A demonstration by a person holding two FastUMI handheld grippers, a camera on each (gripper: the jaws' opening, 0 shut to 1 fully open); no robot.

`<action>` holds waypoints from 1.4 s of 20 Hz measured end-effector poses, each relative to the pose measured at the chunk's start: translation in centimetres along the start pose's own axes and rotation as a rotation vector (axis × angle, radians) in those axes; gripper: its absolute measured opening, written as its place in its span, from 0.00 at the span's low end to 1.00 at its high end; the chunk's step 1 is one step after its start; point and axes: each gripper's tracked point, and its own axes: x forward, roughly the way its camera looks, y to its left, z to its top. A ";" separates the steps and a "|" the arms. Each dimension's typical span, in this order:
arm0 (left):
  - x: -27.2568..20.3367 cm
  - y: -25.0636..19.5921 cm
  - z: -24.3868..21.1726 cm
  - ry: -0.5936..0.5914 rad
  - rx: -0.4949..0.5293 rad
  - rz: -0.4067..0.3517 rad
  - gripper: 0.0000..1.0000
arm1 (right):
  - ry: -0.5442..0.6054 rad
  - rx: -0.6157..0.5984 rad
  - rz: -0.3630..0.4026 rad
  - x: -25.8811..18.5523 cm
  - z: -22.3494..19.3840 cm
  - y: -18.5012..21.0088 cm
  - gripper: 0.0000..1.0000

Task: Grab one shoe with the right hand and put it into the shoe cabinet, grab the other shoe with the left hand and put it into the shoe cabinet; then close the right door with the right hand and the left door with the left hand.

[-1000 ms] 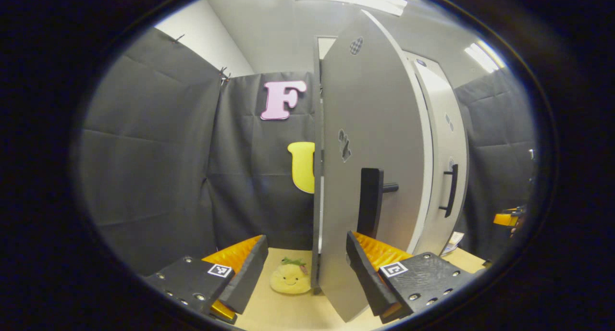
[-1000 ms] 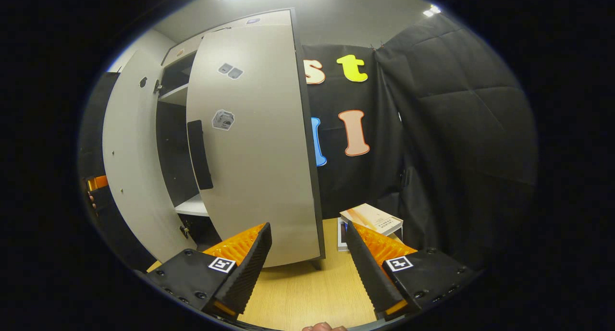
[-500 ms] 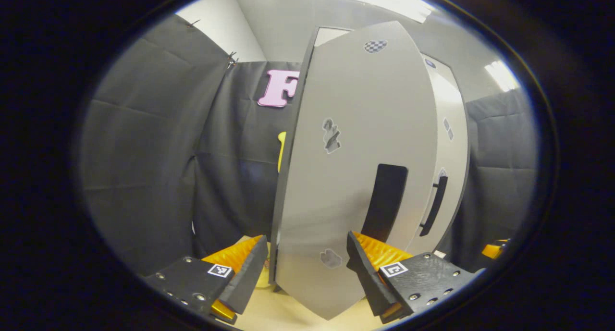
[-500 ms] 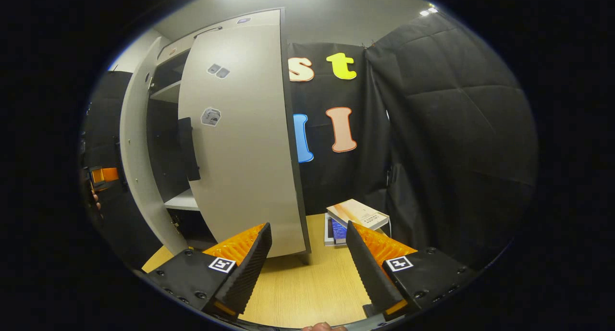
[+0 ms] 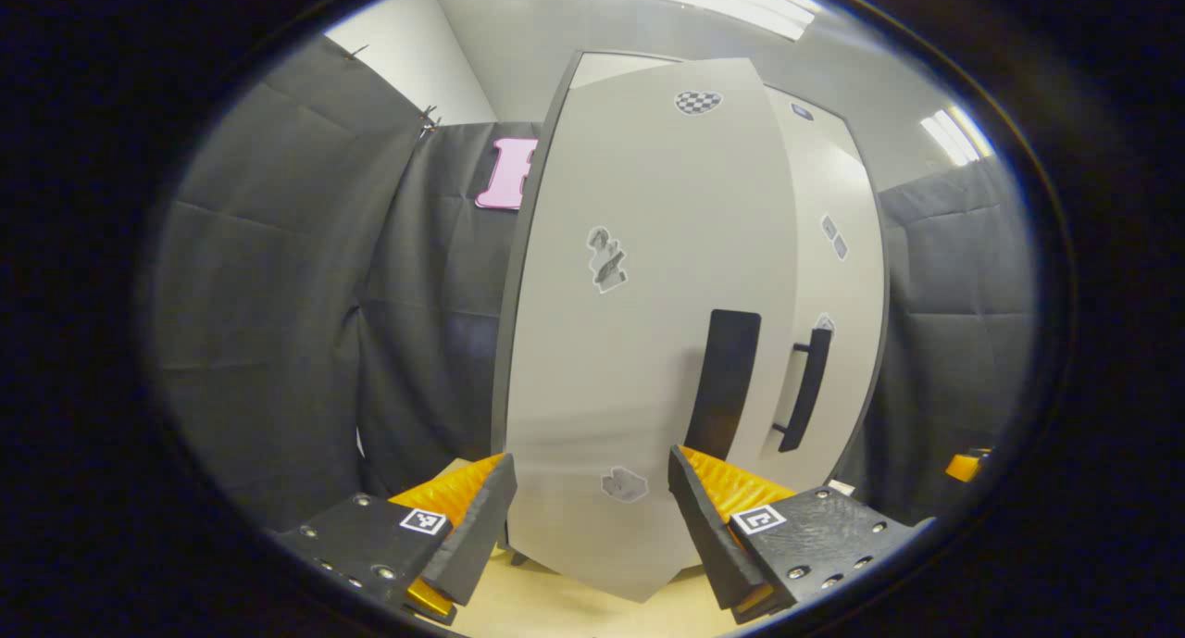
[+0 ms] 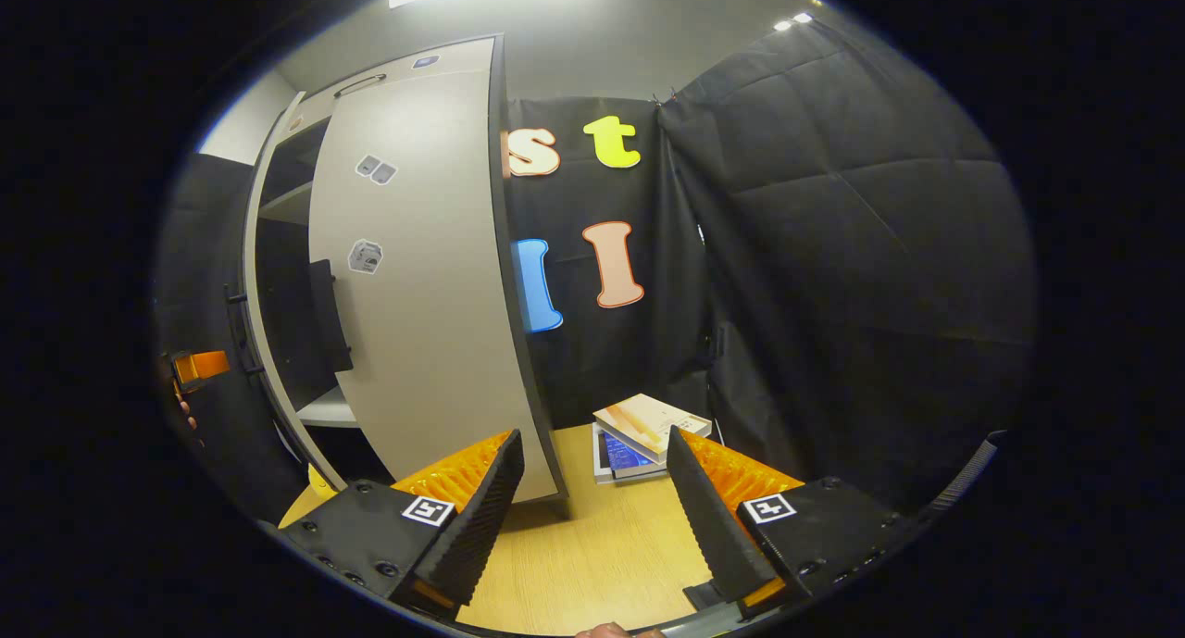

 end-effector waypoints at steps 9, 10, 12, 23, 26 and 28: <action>-6.1 -0.3 0.1 -0.077 0.068 -0.022 0.93 | 0.022 -0.042 0.052 1.1 -0.6 4.2 0.93; -6.7 -0.4 0.1 -0.091 0.069 -0.025 0.93 | 0.026 -0.047 0.062 1.3 -0.8 4.9 0.93; -7.8 -0.2 -0.2 -0.110 0.077 -0.023 0.95 | 0.030 -0.060 0.078 1.5 -1.2 6.0 0.93; -10.3 0.4 -8.3 0.045 0.042 -0.021 0.95 | 0.085 -0.105 0.145 0.8 -5.1 10.2 0.98; -9.5 0.5 -8.2 0.035 0.056 -0.036 0.95 | 0.089 -0.110 0.145 1.1 -5.5 10.9 0.98; -8.8 0.5 -7.8 0.021 0.058 -0.049 0.95 | 0.088 -0.113 0.142 1.2 -5.6 11.3 0.98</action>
